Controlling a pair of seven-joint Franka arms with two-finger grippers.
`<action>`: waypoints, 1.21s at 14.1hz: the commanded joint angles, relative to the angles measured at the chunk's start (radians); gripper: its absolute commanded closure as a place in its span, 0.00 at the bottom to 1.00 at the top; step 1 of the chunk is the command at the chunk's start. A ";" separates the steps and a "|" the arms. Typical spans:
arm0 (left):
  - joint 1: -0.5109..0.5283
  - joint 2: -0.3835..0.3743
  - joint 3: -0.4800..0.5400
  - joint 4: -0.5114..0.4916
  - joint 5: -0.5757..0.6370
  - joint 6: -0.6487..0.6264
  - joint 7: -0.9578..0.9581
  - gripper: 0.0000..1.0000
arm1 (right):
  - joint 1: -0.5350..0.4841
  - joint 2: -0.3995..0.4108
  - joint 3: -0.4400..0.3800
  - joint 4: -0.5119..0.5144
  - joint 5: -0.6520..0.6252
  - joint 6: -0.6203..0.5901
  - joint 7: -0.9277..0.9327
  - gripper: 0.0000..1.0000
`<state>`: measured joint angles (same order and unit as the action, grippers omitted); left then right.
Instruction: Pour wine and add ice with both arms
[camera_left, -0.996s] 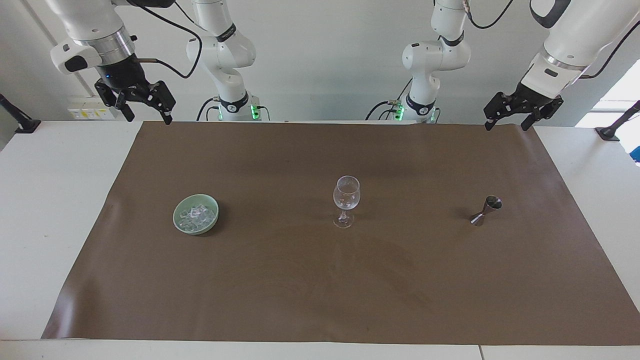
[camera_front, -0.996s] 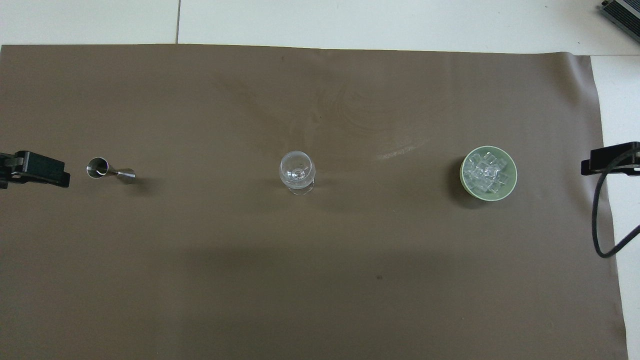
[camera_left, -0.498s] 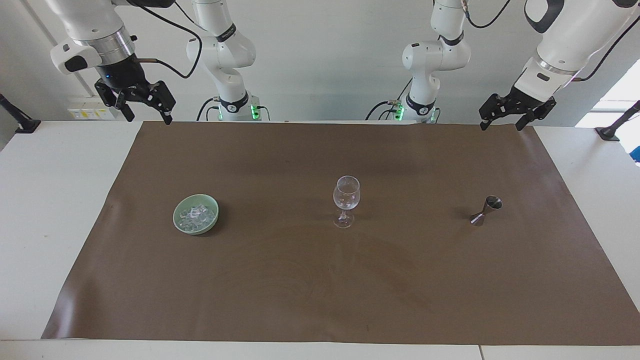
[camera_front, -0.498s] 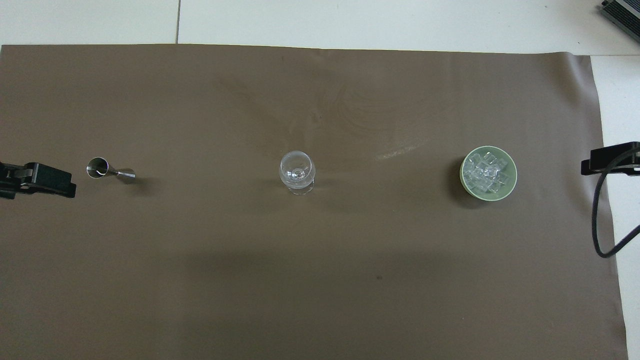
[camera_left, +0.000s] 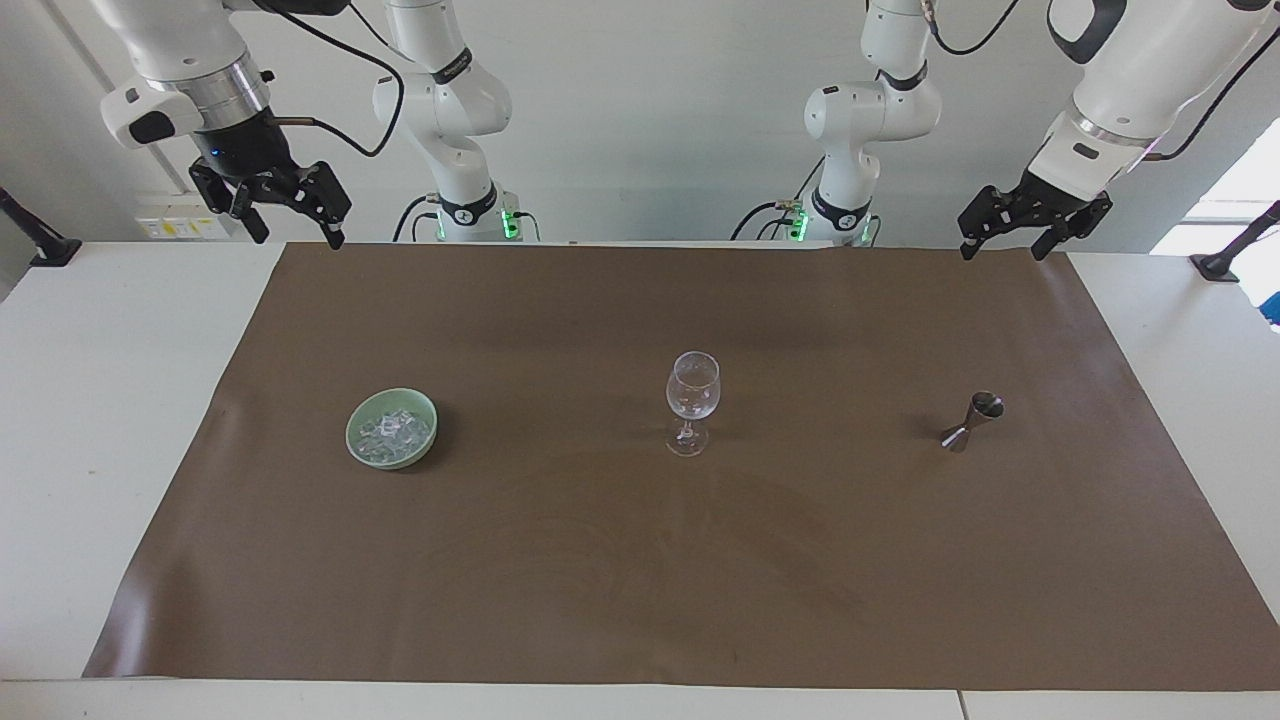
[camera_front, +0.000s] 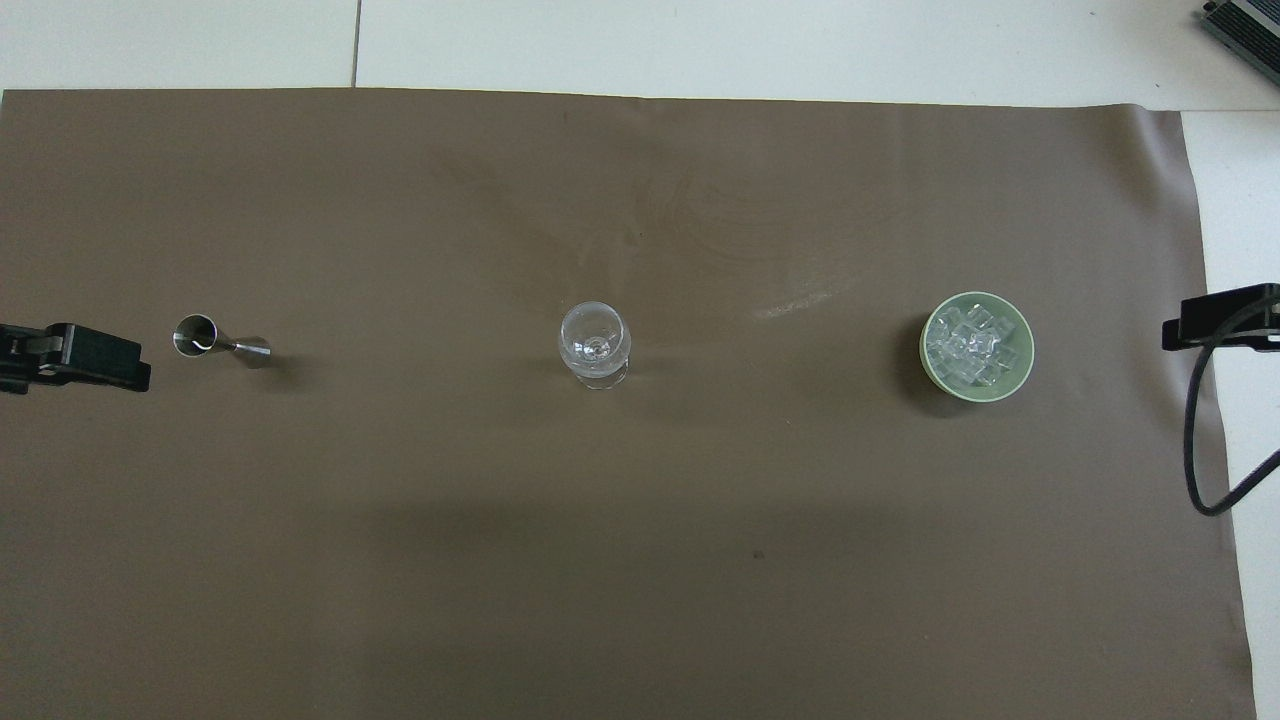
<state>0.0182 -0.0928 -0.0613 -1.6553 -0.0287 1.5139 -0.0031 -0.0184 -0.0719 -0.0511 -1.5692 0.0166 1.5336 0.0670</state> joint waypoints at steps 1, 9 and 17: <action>-0.003 -0.007 0.011 -0.009 0.004 0.046 0.008 0.00 | -0.005 -0.020 0.004 -0.017 0.008 -0.007 -0.021 0.00; -0.101 0.243 0.184 0.335 0.000 -0.089 0.005 0.00 | -0.005 -0.020 0.004 -0.017 0.008 -0.007 -0.021 0.00; -0.012 0.458 0.241 0.494 -0.144 -0.089 -0.011 0.00 | -0.005 -0.020 0.004 -0.017 0.008 -0.007 -0.021 0.00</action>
<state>-0.0163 0.3001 0.1477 -1.2417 -0.1213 1.4636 -0.0045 -0.0184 -0.0719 -0.0511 -1.5692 0.0166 1.5336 0.0670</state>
